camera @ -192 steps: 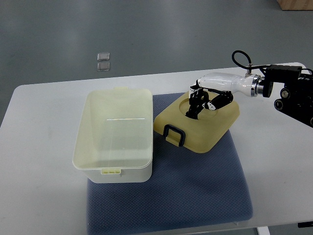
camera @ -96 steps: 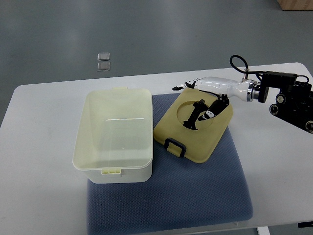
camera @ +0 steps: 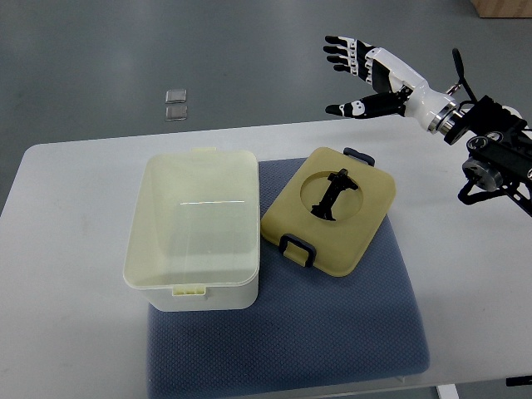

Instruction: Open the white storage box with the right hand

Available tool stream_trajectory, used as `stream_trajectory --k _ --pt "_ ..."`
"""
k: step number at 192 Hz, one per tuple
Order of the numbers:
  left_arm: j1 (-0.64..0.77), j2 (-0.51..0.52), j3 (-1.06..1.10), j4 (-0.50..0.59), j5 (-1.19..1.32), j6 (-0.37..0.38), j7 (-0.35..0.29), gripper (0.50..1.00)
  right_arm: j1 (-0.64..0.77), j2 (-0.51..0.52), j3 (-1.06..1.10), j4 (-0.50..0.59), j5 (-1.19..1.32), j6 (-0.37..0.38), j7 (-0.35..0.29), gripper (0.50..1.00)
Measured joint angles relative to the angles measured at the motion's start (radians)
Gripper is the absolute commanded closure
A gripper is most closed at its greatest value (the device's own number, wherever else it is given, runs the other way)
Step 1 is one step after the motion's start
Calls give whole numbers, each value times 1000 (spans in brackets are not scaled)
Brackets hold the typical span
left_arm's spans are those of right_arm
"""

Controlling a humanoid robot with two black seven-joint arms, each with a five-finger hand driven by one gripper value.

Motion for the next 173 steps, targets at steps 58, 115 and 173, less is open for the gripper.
stream_trajectory --k 58,115,173 --pt "0 0 0 0 0 0 0 500 -53 60 9 -90 333 14 -22 581" --pt "0 0 0 0 0 0 0 500 -96 104 10 -92 543 6 -68 570" --pt "0 0 0 0 0 0 0 500 -135 148 79 -94 557 -6 -57 570"
